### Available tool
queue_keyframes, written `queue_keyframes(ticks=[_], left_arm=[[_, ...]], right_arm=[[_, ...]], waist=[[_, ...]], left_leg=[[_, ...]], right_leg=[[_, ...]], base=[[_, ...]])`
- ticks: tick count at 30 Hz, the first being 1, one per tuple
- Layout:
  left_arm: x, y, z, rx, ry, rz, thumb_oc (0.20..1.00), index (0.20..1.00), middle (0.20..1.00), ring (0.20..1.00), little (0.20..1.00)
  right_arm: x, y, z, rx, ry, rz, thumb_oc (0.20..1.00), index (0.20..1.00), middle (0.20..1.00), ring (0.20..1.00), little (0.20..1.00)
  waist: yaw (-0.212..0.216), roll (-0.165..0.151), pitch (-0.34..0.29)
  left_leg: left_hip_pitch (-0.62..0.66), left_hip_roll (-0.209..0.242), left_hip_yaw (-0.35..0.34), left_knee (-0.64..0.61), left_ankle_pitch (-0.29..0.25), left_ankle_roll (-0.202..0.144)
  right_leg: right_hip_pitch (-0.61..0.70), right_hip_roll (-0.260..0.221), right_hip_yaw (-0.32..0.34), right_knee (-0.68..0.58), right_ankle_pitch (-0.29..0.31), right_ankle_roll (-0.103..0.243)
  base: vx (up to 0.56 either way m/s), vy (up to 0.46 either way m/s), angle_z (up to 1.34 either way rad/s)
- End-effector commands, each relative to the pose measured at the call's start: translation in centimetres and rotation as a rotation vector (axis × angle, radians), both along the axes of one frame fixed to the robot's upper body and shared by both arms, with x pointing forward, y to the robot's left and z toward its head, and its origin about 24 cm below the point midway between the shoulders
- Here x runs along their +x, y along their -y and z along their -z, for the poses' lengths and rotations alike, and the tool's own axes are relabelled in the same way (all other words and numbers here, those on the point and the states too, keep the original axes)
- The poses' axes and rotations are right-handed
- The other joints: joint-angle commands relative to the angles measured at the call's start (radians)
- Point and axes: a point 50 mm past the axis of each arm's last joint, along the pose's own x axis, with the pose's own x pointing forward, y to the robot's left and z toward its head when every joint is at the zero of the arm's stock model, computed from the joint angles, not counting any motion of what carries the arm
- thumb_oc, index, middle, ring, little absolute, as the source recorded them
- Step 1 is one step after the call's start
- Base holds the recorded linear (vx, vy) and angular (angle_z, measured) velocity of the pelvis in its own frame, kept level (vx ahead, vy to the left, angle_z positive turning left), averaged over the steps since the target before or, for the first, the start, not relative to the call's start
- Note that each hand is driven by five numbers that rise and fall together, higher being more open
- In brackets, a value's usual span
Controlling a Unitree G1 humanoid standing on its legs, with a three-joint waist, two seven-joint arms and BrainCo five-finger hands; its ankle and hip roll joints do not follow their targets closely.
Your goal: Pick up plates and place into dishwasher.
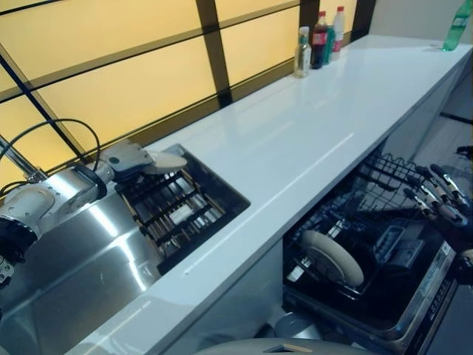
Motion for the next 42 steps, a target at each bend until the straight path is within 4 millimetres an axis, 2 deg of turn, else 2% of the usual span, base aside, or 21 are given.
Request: queue_keyframes(ticks=[1,7,12,16,18,22,27,31,34,38,42], left_arm=[[0.4,-0.8,-7.9,-0.277,0.318,-0.017,0.200,0.200,0.200,0.200,0.200],[-0.2,0.1,-8.4,-0.584,0.353,0.084,0.200,0.200,0.200,0.200,0.200],[-0.3,1.0,-10.3,-0.835,0.365,0.168,0.200,0.200,0.200,0.200,0.200],[-0.9,2.1,-10.4,-1.097,0.328,0.253,0.200,0.200,0.200,0.200,0.200],[-1.2,2.8,-9.9,-1.271,0.267,0.311,0.200,0.200,0.200,0.200,0.200],[-2.0,5.1,-7.5,-1.575,0.114,0.437,0.200,0.200,0.200,0.200,0.200],[-3.2,8.4,-5.4,-1.873,-0.140,0.595,0.200,0.200,0.200,0.200,0.200],[-3.7,10.0,-3.6,-2.082,-0.372,0.709,0.200,0.200,0.200,0.200,0.200],[-4.2,11.2,-3.1,-2.162,-0.506,0.791,0.200,0.200,0.200,0.200,0.200],[-4.6,13.1,-2.6,-2.257,-0.687,0.903,0.200,0.200,0.200,0.200,0.200],[-4.5,14.4,-1.6,-2.269,-0.810,0.909,0.200,0.200,0.200,0.200,0.200]], right_arm=[[1.4,-1.6,-3.0,0.005,0.209,-0.028,1.000,1.000,1.000,1.000,1.000],[2.4,-2.4,-3.1,0.002,0.253,0.027,1.000,1.000,1.000,1.000,1.000],[3.0,-1.3,-3.4,-0.048,0.274,0.169,1.000,1.000,1.000,1.000,1.000],[3.3,-1.3,-3.5,-0.055,0.310,0.257,1.000,1.000,1.000,1.000,1.000],[3.6,-1.5,-3.9,-0.047,0.338,0.287,1.000,1.000,1.000,1.000,1.000],[4.1,-1.9,-4.8,-0.081,0.408,0.383,1.000,1.000,1.000,1.000,1.000],[4.2,-1.9,-6.2,-0.132,0.477,0.529,1.000,1.000,1.000,1.000,1.000],[3.9,-2.0,-8.2,-0.097,0.600,0.605,1.000,1.000,1.000,1.000,1.000],[4.1,-2.8,-9.5,-0.078,0.671,0.564,1.000,1.000,1.000,1.000,1.000],[5.3,-5.3,-11.2,-0.059,0.754,0.399,1.000,1.000,1.000,1.000,1.000],[7.5,-8.5,-11.0,0.012,0.646,0.044,1.000,1.000,1.000,1.000,1.000]], waist=[[0.023,-0.019,-0.066],[0.044,-0.028,-0.077],[0.058,-0.033,-0.084],[0.075,-0.039,-0.084],[0.086,-0.042,-0.084],[0.106,-0.053,-0.077],[0.123,-0.061,-0.070],[0.137,-0.062,-0.063],[0.148,-0.061,-0.058],[0.171,-0.063,-0.059],[0.187,-0.071,-0.062]], left_leg=[[-0.105,0.023,0.004,0.065,0.047,0.014],[-0.114,0.020,0.002,0.045,0.055,0.018],[-0.115,0.012,-0.005,0.024,0.058,0.021],[-0.120,0.004,-0.025,0.014,0.055,0.028],[-0.121,-0.001,-0.035,0.012,0.053,0.031],[-0.127,-0.010,-0.054,0.017,0.042,0.039],[-0.129,-0.016,-0.068,0.011,0.043,0.043],[-0.132,-0.021,-0.081,0.005,0.040,0.050],[-0.138,-0.025,-0.087,0.008,0.036,0.053],[-0.144,-0.030,-0.087,0.010,0.035,0.055],[-0.155,-0.032,-0.089,0.024,0.030,0.055]], right_leg=[[0.039,-0.013,0.024,-0.117,0.059,0.097],[0.029,-0.008,0.023,-0.125,0.064,0.091],[0.024,-0.008,0.025,-0.132,0.071,0.093],[0.015,-0.008,0.030,-0.121,0.077,0.093],[0.013,-0.009,0.029,-0.118,0.080,0.093],[0.006,-0.012,0.029,-0.105,0.084,0.090],[0.005,-0.015,0.034,-0.102,0.095,0.091],[0.000,-0.021,0.033,-0.098,0.101,0.092],[-0.002,-0.026,0.034,-0.097,0.105,0.092],[-0.004,-0.037,0.025,-0.100,0.107,0.094],[-0.009,-0.047,0.017,-0.092,0.110,0.096]], base=[[-0.17,0.035,0.07],[-0.16,0.049,0.07],[-0.16,0.059,0.08],[-0.14,0.057,0.05],[-0.13,0.059,0.02],[-0.12,0.054,0.01],[-0.09,0.043,0.00],[-0.07,0.036,0.00],[-0.07,0.037,0.01],[-0.06,0.019,0.01],[-0.05,-0.020,0.01]])
